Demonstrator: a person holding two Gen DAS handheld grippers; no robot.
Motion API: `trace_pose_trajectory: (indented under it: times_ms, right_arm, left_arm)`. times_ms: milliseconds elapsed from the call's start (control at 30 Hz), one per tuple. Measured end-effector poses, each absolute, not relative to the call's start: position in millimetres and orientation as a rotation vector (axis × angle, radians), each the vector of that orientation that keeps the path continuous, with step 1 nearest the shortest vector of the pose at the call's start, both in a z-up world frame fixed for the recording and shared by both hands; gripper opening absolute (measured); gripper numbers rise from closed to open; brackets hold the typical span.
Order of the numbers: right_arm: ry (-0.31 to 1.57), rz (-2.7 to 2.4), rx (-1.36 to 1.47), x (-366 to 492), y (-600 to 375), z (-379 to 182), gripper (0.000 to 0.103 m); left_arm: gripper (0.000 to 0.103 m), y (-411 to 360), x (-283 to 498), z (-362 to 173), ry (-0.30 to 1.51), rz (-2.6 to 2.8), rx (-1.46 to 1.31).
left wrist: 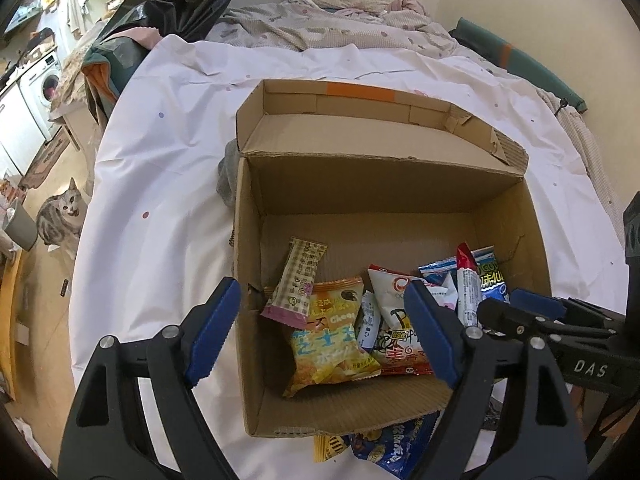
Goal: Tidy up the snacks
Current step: 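Open both tools to drop the two bars into the box, then grasp the yellow-and-blue chip bag with the left tool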
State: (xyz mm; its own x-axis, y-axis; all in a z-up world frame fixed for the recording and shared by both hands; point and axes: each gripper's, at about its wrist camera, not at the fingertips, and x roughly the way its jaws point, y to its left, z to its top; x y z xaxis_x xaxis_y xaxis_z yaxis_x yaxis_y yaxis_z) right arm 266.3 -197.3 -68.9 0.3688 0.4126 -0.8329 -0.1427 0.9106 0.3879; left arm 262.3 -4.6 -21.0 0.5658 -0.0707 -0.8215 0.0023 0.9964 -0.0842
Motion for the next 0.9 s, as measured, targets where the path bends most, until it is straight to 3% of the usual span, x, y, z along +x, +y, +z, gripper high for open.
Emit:
trace_pose_trajectory:
  times_ms: [167, 300, 700, 900]
  right_arm:
    - [1.122, 0.389, 0.250, 255, -201, -61, 0.083]
    - [1.111, 0.375, 0.274, 243, -212, -53, 0.087]
    - [1.112, 0.335, 0.305, 205, -241, -51, 0.087]
    - [1.112, 0.334, 0.350, 186, -248, -52, 0.087]
  left_arm:
    - [0.081, -1, 247, -8, 0.931, -0.094, -0.076]
    - [0.081, 6, 234, 4, 0.894, -0.087, -0.086]
    - [0.082, 25, 195, -3, 0.941, -0.048, -0.185]
    - [0.088, 21, 182, -14, 0.993, -0.070, -0.220]
